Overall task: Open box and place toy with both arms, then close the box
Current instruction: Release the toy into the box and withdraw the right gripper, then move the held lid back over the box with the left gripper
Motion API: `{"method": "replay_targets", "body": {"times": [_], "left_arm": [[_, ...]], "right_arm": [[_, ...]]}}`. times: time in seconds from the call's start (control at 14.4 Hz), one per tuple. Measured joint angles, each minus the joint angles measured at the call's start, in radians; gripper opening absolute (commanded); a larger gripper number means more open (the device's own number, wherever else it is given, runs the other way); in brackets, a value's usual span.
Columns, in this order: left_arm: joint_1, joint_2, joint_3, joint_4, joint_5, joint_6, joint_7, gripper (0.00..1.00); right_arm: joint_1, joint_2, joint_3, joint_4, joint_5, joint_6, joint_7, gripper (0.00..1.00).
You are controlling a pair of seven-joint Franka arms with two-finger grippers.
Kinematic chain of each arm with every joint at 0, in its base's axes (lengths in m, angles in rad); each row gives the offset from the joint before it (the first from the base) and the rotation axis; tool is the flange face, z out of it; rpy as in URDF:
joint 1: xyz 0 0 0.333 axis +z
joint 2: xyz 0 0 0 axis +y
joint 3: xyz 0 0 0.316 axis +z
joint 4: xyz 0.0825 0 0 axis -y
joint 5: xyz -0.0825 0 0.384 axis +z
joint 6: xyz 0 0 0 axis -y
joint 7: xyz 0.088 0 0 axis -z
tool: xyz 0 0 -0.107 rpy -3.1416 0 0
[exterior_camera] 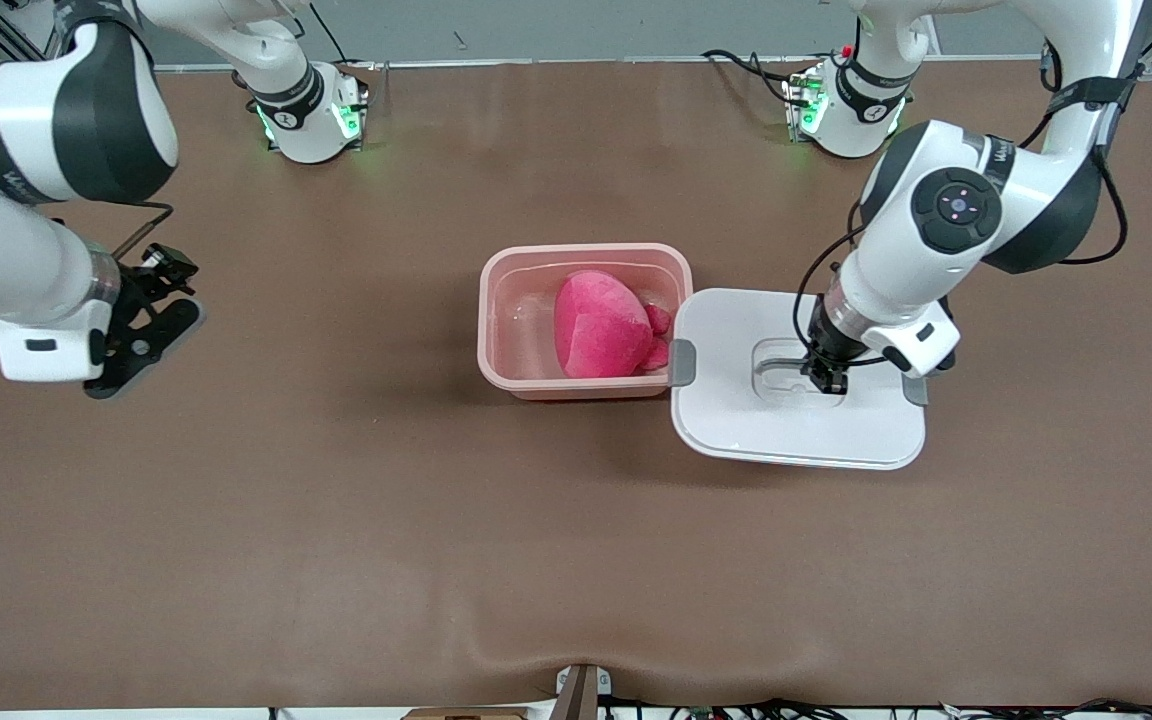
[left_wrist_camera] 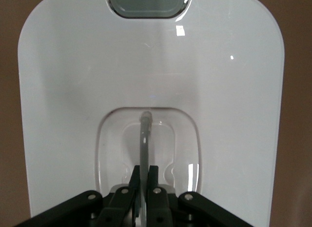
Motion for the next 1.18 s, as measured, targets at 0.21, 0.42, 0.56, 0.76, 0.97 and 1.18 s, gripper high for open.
{"method": "replay_targets", "body": {"times": [0.21,0.42,0.56,0.76,0.97,1.18], "left_arm": [[-0.051,0.001,-0.002,0.002,0.000,0.002,-0.066,0.00],[-0.085,0.007,-0.002,0.015,0.000,0.005,-0.113,0.00],[-0.110,0.020,-0.002,0.033,0.000,0.006,-0.153,0.00],[-0.144,0.038,-0.003,0.053,0.000,0.008,-0.191,0.00],[-0.177,0.057,-0.003,0.071,0.000,0.009,-0.228,0.00],[-0.231,0.088,-0.003,0.095,0.000,0.011,-0.291,0.00]], "right_arm": [[-0.021,-0.060,0.000,-0.069,0.022,0.041,0.123,1.00],[-0.026,-0.136,0.001,-0.157,0.026,0.083,0.280,1.00],[-0.051,-0.171,0.001,-0.189,0.048,0.099,0.344,1.00],[-0.140,-0.196,0.000,-0.202,0.120,0.131,0.359,1.00],[-0.167,-0.212,0.004,-0.202,0.138,0.147,0.444,1.00],[-0.166,-0.223,0.052,-0.202,0.140,0.146,0.602,1.00]]}}
